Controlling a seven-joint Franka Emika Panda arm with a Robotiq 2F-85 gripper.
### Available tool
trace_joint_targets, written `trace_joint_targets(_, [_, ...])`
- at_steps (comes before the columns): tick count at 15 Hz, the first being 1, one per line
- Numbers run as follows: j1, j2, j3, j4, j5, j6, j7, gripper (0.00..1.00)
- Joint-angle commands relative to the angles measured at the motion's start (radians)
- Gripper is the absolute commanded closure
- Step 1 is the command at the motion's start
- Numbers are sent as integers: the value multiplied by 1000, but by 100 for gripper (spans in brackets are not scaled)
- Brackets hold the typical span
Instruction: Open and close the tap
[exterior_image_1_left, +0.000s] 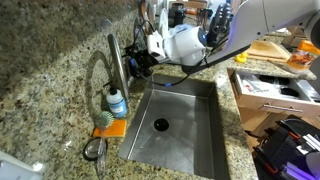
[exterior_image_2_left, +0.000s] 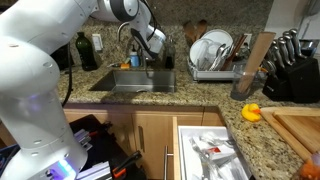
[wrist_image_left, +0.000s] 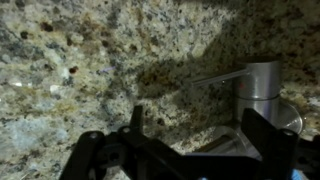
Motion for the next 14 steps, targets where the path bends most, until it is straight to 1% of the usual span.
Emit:
trace_joint_targets(1, [33, 16, -37, 61, -14, -37, -41, 0])
trace_joint_targets(4, [55, 27, -72, 109, -39, -89, -99, 0])
trace_joint_targets(5, [40, 4, -49, 52, -16, -57, -62, 0])
trace_joint_targets(9, [48, 7, -63, 77, -23, -80, -80, 0])
trace_joint_targets(10, [43, -5, -53, 42, -12, -72, -56, 0])
trace_joint_targets(13, [26, 34, -15, 65, 29, 20, -7, 0])
trace_joint_targets(14, [31, 35, -16, 57, 38, 24, 10, 0])
